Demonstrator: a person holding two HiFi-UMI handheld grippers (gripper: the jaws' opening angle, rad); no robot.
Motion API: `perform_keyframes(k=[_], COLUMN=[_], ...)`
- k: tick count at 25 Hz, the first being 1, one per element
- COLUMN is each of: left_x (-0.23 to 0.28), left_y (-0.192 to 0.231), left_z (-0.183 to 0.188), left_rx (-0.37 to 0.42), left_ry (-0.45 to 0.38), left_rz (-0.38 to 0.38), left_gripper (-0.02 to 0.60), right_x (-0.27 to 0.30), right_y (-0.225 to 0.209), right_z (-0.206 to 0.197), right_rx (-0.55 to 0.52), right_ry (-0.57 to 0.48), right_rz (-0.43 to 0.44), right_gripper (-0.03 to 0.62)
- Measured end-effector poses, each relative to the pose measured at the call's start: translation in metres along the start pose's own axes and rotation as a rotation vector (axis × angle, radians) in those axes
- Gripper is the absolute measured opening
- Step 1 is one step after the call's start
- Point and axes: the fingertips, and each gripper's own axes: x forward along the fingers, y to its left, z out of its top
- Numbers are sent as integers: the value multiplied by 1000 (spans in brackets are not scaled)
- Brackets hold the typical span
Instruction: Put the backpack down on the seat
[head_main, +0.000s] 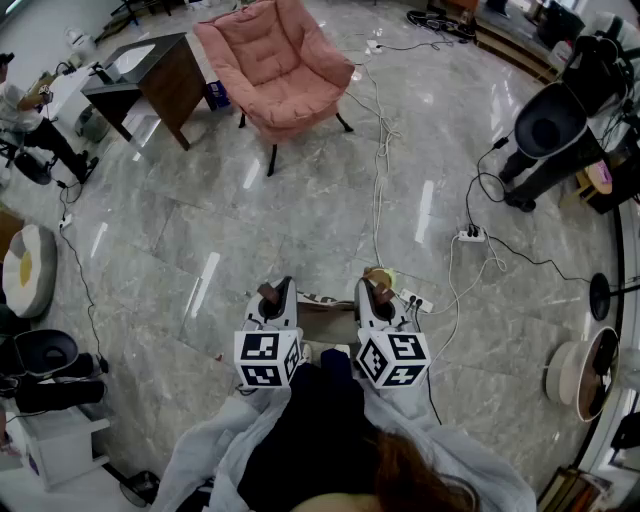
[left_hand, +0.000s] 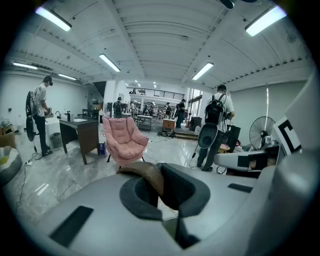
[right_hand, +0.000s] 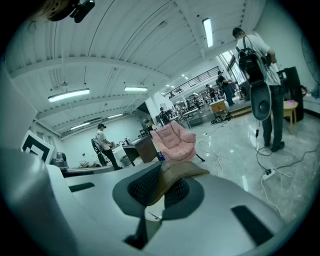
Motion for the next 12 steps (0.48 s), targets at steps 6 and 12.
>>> perform_keyframes(k=[6,12], left_x=[-38,-66], left_y=[18,40], left_z=[-6,1], left_rx=[-4,-19], left_ry=[-22,-92], left_rz=[-19,-50], left_gripper=[12,12], right_x=[-15,-21], right_y=[34,69], right_z=[-23,-30], right_rx=[72,43], right_ry=[-12,-44], right_rz=[10,8], right_gripper=[9,9])
